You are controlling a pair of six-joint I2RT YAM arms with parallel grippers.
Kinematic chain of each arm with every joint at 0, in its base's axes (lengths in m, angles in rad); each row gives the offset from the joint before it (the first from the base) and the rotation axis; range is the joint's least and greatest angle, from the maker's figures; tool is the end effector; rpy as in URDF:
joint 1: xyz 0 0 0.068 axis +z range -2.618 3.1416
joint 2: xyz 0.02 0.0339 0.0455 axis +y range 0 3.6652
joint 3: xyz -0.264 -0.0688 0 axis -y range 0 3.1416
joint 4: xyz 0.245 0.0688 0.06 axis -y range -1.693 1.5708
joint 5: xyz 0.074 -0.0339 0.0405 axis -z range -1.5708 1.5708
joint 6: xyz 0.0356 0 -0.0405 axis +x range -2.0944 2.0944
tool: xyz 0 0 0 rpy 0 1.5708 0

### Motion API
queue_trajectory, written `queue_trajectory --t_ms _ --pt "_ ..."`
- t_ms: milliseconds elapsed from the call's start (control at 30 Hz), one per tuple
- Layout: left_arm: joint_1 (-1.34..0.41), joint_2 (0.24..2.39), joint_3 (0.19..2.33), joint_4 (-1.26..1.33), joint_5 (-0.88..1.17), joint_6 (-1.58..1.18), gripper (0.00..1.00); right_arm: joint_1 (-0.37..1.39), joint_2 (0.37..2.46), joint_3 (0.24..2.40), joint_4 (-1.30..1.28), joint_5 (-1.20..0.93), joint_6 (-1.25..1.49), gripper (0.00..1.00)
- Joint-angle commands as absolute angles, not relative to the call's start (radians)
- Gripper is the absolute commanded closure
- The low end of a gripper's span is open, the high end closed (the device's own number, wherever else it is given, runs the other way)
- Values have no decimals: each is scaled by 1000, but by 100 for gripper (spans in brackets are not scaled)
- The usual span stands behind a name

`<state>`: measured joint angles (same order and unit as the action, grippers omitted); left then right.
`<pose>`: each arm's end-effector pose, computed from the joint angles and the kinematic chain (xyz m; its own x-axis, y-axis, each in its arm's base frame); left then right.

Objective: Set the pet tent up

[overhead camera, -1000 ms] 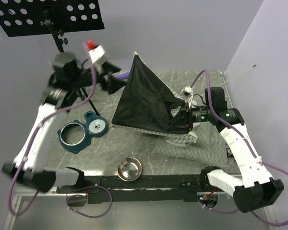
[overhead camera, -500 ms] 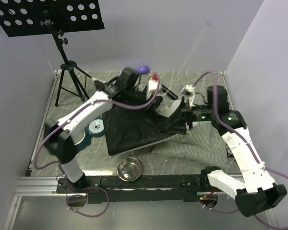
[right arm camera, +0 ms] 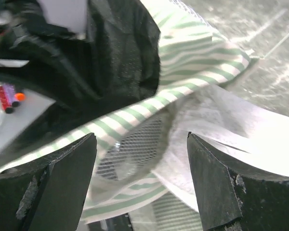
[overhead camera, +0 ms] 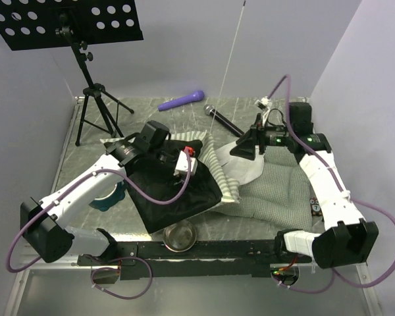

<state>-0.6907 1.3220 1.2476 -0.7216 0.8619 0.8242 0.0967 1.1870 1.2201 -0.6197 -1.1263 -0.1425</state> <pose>0.1923 -0.1940 0.3416 0.2308 0.4292 -0.8732 0.9639 -0.2231 0.1451 0.2342 0.0550 0.3769 -0.4332 -0.1034 -0.8954 -0.8601 0.3442 0.3764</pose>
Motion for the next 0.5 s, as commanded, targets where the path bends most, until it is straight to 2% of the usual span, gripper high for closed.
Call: queue_trajectory --t_ms 0,133,200,267,467 --pt "-698 1298 1210 -672 881 870 45 182 1177 1221 -470 -1024 -181 18" --pt "-695 1244 1164 -467 777 611 43 196 1222 1198 -422 -1002 -123 21" --pt "-695 1189 1106 -306 639 408 38 207 1230 1171 -439 -1032 -112 25" --pt "-695 1140 1059 -154 409 202 34 225 1207 1122 -434 -1028 -109 27" --pt "-696 1074 951 63 321 91 28 284 1126 999 -342 -1022 -46 33"
